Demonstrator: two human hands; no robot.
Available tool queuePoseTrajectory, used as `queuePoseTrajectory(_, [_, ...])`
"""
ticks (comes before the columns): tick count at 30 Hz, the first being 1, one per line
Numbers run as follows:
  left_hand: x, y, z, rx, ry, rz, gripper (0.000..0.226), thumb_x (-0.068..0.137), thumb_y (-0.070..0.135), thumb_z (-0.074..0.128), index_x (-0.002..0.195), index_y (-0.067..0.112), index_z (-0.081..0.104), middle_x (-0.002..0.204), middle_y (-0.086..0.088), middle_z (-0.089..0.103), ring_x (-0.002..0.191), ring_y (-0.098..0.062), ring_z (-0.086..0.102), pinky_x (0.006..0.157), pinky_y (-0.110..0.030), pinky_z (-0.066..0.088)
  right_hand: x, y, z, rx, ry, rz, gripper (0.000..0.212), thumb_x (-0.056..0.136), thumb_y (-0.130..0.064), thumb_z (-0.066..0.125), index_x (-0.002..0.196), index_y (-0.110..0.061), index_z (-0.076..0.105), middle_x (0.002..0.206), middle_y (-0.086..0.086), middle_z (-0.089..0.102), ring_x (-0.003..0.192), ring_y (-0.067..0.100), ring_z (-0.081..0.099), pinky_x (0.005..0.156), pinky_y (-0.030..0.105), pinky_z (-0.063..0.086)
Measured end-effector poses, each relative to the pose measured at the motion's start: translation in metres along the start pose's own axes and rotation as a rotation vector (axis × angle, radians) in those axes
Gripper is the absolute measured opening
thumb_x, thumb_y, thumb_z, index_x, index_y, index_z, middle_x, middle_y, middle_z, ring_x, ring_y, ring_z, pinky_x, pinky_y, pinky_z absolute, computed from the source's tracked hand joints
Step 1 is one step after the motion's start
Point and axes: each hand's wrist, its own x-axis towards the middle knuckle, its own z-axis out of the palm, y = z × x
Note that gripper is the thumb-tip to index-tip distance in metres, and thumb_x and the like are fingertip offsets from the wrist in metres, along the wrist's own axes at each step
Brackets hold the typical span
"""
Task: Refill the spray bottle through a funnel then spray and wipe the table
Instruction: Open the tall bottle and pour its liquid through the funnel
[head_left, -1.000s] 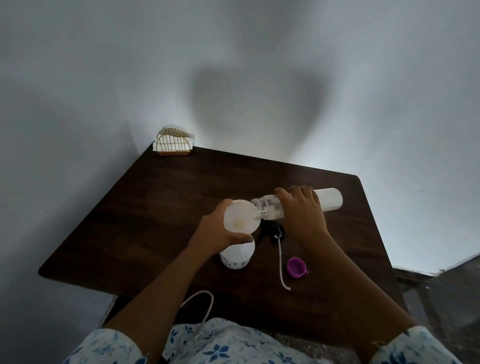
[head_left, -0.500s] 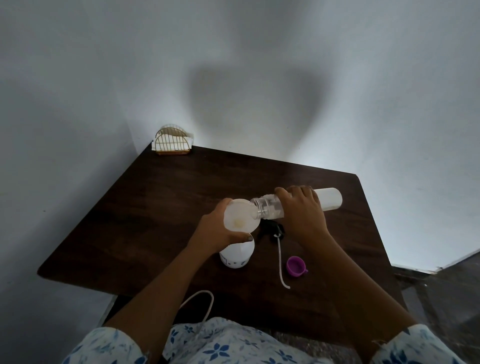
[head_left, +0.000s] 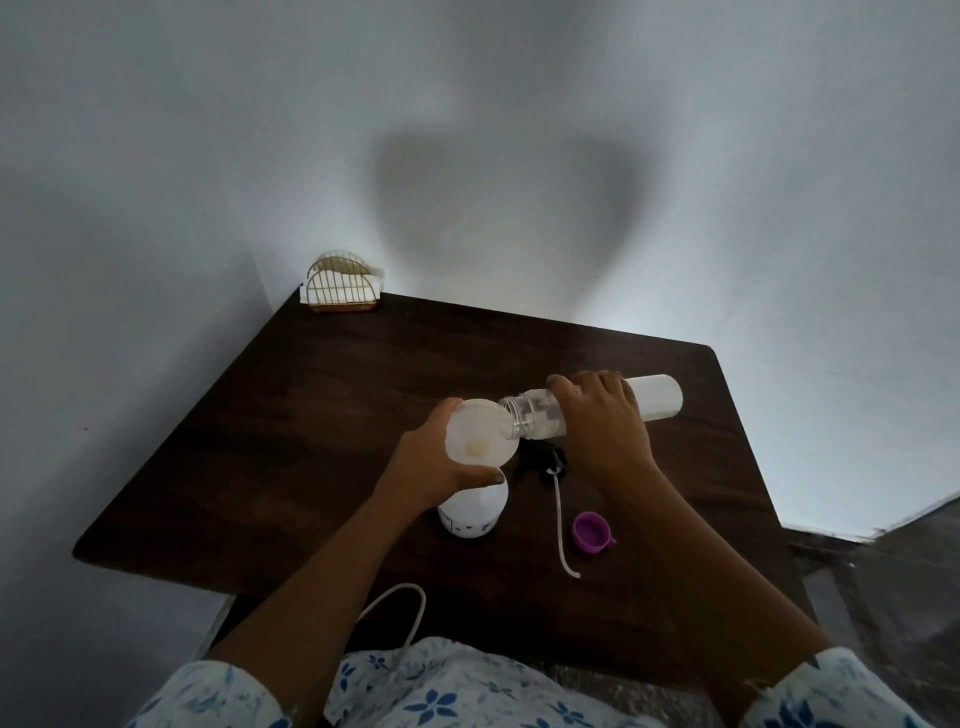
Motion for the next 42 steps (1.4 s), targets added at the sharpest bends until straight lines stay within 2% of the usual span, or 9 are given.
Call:
queuePoseTrajectory(4, [-0.0004,0.0015,-0.0004,-0.009,-0.006,0.000,0.094,0.057,0.041,0.084,0.133,0.032,0.031,0.127,0.003,0.049,0.111,-0.017,0.049,0.084,-0.031,0.046,0.0007,0.0002,0.0006,-0.002,-0.011,-0.001,0.065,0.075,-0.024,0.073,0.132,-0.018,0.042,0.129,0.012,0.051,0.123,0.031,0.041,0.109,0.045,0.027])
queuePoseTrajectory(8, [-0.0016,0.0029,-0.0009,-0.013,-0.004,0.012,0.092,0.057,0.040,0.084,0.133,0.031,0.031,0.126,0.004,0.049,0.105,-0.012,0.046,0.080,-0.027,0.043,-0.0001,0.0007,0.0009,-0.008,-0.011,0.002,0.065,0.076,-0.024,0.072,0.133,-0.019,0.042,0.130,0.011,0.051,0.124,0.030,0.041,0.109,0.044,0.027])
queuePoseTrajectory(14, [-0.0012,0.0025,-0.0011,-0.009,-0.011,0.001,0.094,0.057,0.041,0.084,0.134,0.031,0.031,0.127,0.003,0.049,0.113,-0.018,0.048,0.083,-0.029,0.044,0.0003,0.0004,0.0008,-0.011,-0.022,0.007,0.066,0.077,-0.026,0.072,0.134,-0.020,0.040,0.131,0.011,0.050,0.125,0.030,0.040,0.109,0.044,0.027])
queuePoseTrajectory(22, [-0.0022,0.0036,-0.0015,-0.019,-0.004,0.002,0.095,0.056,0.040,0.084,0.134,0.032,0.030,0.127,0.003,0.049,0.105,-0.012,0.046,0.079,-0.027,0.043,-0.0002,-0.0007,-0.0006,0.003,-0.006,0.008,0.064,0.076,-0.022,0.071,0.133,-0.018,0.042,0.130,0.013,0.051,0.124,0.031,0.041,0.109,0.044,0.027])
queuePoseTrajectory(27, [-0.0026,0.0043,-0.0020,-0.028,-0.007,0.000,0.094,0.058,0.038,0.084,0.135,0.031,0.030,0.127,0.004,0.048,0.112,-0.016,0.048,0.083,-0.028,0.044,0.0003,-0.0005,-0.0004,0.002,-0.014,0.007,0.064,0.077,-0.023,0.071,0.133,-0.019,0.042,0.131,0.011,0.050,0.125,0.030,0.039,0.109,0.044,0.027])
queuePoseTrajectory(34, [-0.0039,0.0056,-0.0022,-0.036,0.000,0.008,0.091,0.058,0.037,0.084,0.133,0.031,0.032,0.122,0.005,0.048,0.105,-0.013,0.047,0.080,-0.027,0.043,0.0014,-0.0002,0.0015,0.003,0.002,0.007,0.064,0.074,-0.024,0.074,0.130,-0.018,0.045,0.127,0.012,0.053,0.122,0.031,0.042,0.108,0.046,0.028])
queuePoseTrajectory(42, [-0.0047,0.0056,-0.0019,-0.034,0.001,0.009,0.094,0.058,0.037,0.084,0.135,0.029,0.030,0.127,0.003,0.049,0.104,-0.011,0.045,0.081,-0.026,0.042,0.0007,-0.0008,0.0005,0.002,0.006,0.007,0.063,0.075,-0.025,0.074,0.130,-0.019,0.045,0.128,0.012,0.052,0.123,0.031,0.042,0.109,0.046,0.027])
